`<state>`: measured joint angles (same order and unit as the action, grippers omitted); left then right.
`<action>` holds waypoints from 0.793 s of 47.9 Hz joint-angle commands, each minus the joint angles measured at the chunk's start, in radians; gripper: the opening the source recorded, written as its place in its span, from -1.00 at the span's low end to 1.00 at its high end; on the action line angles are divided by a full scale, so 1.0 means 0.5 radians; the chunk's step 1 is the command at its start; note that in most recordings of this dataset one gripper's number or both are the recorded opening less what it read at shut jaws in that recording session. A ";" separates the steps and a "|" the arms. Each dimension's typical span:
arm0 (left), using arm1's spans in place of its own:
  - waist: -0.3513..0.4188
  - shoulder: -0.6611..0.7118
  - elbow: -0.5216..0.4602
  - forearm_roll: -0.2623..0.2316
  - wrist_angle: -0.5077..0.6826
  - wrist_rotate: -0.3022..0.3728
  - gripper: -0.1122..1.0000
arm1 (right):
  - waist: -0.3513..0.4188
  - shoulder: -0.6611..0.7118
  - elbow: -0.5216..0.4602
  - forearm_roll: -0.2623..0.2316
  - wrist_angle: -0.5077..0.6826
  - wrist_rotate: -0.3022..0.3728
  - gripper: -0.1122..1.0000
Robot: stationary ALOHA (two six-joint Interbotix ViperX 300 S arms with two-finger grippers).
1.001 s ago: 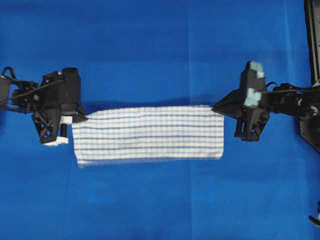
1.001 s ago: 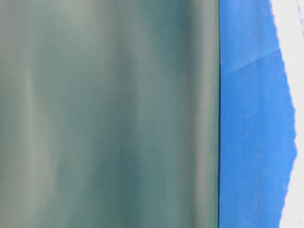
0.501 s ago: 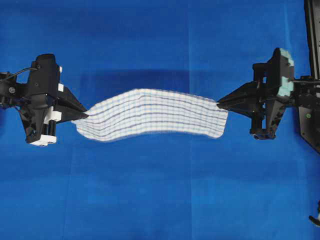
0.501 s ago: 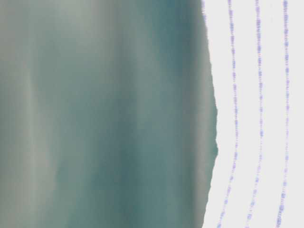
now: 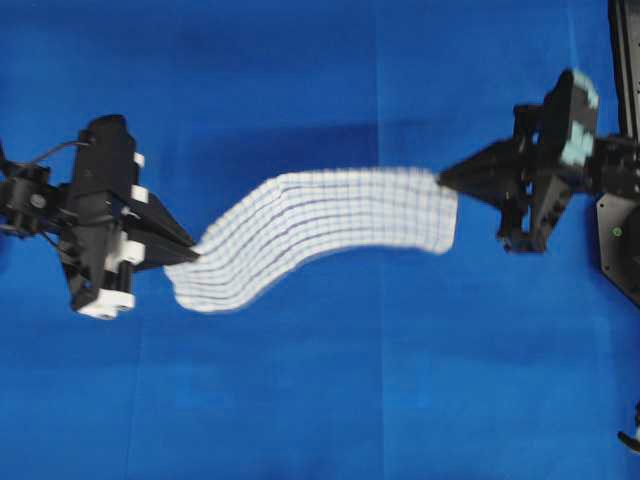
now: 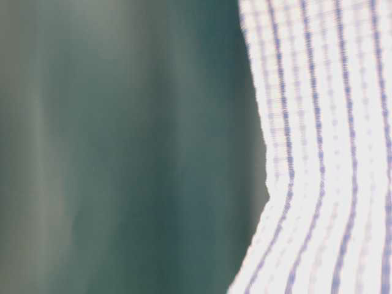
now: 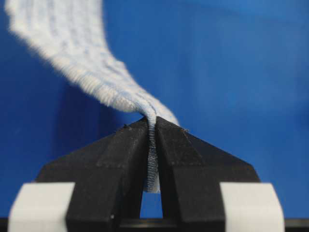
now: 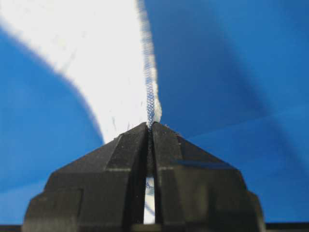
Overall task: Fold the blue towel.
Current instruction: 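Lift the towel and rotate it vertical, left gripper swinging down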
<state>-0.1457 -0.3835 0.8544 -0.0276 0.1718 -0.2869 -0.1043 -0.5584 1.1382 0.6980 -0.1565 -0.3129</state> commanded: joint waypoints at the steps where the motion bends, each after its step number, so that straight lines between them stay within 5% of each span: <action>1: -0.046 0.089 -0.150 -0.003 -0.071 -0.015 -0.71 | -0.080 -0.012 -0.067 -0.012 -0.021 -0.003 -0.87; 24: -0.120 0.779 -0.788 0.000 -0.261 -0.021 -0.72 | -0.215 -0.009 -0.304 -0.160 -0.018 -0.006 -0.87; 38: -0.156 1.022 -1.015 -0.003 -0.525 -0.046 -0.72 | -0.362 0.043 -0.353 -0.193 0.012 -0.009 -0.87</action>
<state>-0.2163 0.1227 0.3912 -0.0276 -0.0552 -0.3037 -0.2684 -0.5430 0.9894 0.6044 -0.1534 -0.3145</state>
